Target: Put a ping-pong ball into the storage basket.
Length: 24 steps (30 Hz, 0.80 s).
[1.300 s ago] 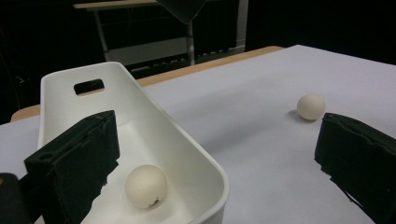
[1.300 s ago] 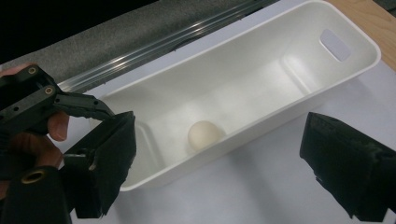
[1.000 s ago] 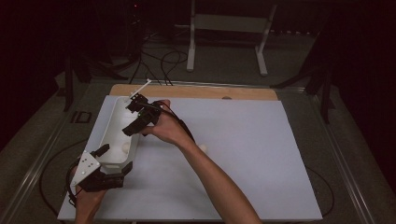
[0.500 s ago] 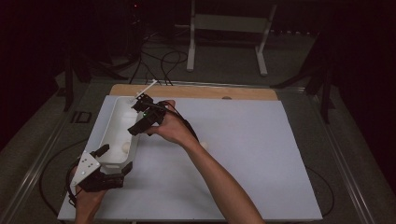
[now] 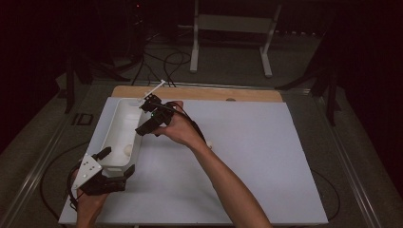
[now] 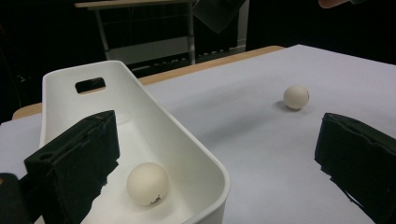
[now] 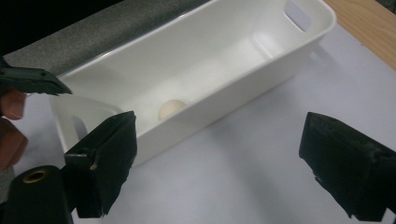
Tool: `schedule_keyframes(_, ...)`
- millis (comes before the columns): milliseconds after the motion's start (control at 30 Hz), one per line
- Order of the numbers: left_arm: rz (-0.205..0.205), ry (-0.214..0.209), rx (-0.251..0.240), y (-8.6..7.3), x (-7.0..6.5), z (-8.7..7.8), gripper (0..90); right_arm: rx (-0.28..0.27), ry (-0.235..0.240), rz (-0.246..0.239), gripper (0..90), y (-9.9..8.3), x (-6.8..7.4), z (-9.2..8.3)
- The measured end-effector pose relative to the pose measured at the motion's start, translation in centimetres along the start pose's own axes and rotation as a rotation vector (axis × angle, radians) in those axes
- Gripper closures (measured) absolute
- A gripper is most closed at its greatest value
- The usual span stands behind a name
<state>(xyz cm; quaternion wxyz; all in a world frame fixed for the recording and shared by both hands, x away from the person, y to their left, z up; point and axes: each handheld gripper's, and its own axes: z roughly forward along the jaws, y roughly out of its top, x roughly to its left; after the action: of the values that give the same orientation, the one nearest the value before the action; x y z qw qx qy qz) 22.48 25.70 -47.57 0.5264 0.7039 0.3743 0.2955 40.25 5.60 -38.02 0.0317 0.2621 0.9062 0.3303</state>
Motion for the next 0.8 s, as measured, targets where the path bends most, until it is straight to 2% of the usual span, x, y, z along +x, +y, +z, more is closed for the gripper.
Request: schedule_keyframes(800,0.001,0.003,0.002,0.0,0.0,0.0,0.6,0.06,-0.08,0.111,11.1,-4.6,-5.0,-0.2)
